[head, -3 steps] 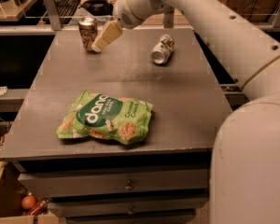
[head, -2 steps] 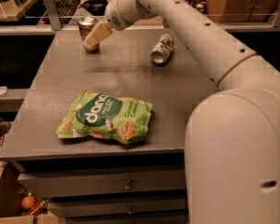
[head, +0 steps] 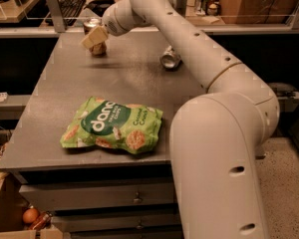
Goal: Move orange can near 7up can
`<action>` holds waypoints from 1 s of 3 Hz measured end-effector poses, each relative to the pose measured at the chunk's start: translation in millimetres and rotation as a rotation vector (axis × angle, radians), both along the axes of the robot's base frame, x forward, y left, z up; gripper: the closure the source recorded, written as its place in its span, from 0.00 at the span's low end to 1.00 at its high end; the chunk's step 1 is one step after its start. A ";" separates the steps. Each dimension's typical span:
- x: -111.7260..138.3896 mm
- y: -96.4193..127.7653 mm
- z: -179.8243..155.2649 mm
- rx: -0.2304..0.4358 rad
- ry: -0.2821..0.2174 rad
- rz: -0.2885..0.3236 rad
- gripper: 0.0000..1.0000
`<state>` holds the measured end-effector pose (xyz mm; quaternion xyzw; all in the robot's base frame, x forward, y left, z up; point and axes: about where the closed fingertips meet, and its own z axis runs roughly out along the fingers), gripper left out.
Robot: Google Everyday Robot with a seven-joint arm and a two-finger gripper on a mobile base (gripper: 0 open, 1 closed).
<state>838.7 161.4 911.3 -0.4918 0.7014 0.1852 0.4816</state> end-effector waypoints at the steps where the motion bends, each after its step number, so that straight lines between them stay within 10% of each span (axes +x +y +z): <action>1: 10.8 7.1 -7.0 0.020 0.015 -0.017 0.25; 3: 2.2 -7.7 20.0 0.060 -0.033 -0.022 0.79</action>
Offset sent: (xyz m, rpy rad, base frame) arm 0.0175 -0.0057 0.0079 0.0693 -0.0097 -0.0494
